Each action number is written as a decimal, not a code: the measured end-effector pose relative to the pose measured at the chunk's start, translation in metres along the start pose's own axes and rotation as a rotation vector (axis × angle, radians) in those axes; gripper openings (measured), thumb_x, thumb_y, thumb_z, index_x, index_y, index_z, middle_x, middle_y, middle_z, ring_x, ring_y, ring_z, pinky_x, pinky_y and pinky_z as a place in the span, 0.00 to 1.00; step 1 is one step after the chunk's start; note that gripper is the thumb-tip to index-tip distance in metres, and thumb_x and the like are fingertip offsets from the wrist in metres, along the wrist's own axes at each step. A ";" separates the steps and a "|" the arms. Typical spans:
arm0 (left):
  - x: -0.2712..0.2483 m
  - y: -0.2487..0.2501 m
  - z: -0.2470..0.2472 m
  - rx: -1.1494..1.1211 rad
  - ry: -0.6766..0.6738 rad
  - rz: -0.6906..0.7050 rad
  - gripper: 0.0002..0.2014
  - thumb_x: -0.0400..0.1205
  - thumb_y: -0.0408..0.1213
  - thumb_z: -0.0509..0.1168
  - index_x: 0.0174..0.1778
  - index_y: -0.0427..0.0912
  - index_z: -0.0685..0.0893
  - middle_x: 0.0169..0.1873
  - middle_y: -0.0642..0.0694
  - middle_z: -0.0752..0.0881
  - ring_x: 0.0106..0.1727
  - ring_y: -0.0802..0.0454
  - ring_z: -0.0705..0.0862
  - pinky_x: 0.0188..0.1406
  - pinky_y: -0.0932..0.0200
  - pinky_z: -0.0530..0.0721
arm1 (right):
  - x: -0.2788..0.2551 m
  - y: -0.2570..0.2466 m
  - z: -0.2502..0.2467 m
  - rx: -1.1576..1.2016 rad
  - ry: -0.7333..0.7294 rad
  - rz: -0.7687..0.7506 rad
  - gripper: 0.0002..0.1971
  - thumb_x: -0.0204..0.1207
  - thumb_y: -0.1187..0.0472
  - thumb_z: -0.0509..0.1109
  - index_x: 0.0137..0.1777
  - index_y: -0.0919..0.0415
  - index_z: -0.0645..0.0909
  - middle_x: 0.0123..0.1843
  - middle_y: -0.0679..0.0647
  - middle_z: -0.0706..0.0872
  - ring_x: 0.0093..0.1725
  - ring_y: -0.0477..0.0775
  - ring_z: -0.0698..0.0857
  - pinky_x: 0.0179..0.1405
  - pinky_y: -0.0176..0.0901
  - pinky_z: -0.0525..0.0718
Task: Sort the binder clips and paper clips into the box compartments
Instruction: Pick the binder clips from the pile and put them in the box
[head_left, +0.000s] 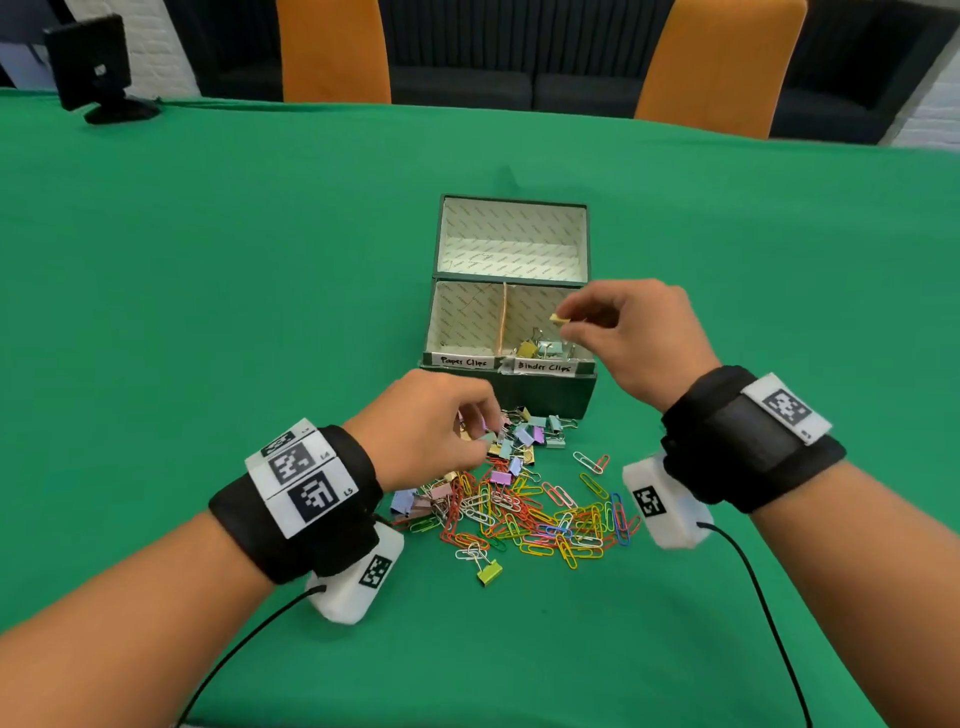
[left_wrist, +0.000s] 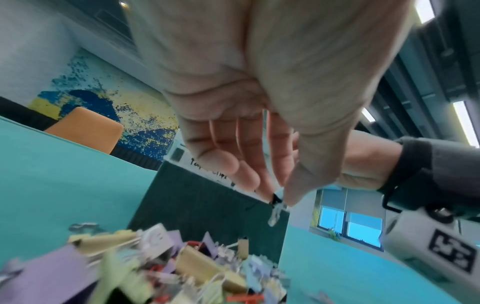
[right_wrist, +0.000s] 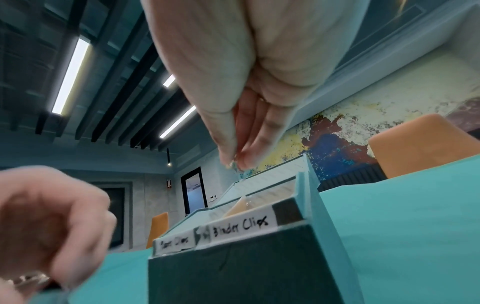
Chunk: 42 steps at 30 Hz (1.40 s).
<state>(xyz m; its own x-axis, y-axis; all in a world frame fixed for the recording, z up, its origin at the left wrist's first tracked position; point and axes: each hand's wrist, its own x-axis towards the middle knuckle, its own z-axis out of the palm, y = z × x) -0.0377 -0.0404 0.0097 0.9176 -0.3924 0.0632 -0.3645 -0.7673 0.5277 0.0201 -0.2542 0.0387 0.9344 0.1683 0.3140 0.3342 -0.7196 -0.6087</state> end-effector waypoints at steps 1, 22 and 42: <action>0.003 0.003 -0.002 -0.027 0.032 0.007 0.07 0.72 0.36 0.72 0.40 0.53 0.85 0.32 0.56 0.86 0.32 0.61 0.81 0.38 0.62 0.83 | 0.005 -0.001 0.001 -0.015 0.032 -0.005 0.05 0.74 0.61 0.76 0.49 0.53 0.90 0.40 0.46 0.89 0.40 0.43 0.86 0.42 0.23 0.78; 0.108 0.037 0.001 0.193 0.153 -0.012 0.08 0.79 0.42 0.68 0.53 0.55 0.84 0.47 0.56 0.86 0.48 0.55 0.84 0.50 0.52 0.85 | -0.036 0.022 0.011 -0.262 -0.339 0.069 0.09 0.75 0.58 0.68 0.48 0.46 0.89 0.44 0.43 0.90 0.40 0.47 0.84 0.49 0.42 0.84; 0.033 0.017 0.026 0.413 -0.345 -0.147 0.12 0.71 0.52 0.75 0.47 0.53 0.87 0.44 0.54 0.88 0.46 0.49 0.86 0.40 0.57 0.81 | -0.040 0.021 0.036 -0.514 -0.673 0.022 0.08 0.71 0.46 0.74 0.49 0.44 0.85 0.45 0.45 0.84 0.46 0.54 0.84 0.38 0.42 0.77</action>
<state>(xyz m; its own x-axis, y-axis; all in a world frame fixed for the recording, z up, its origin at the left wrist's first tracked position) -0.0180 -0.0799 -0.0012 0.8835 -0.3563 -0.3041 -0.3321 -0.9343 0.1297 -0.0055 -0.2518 -0.0129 0.8689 0.3984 -0.2938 0.3693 -0.9169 -0.1511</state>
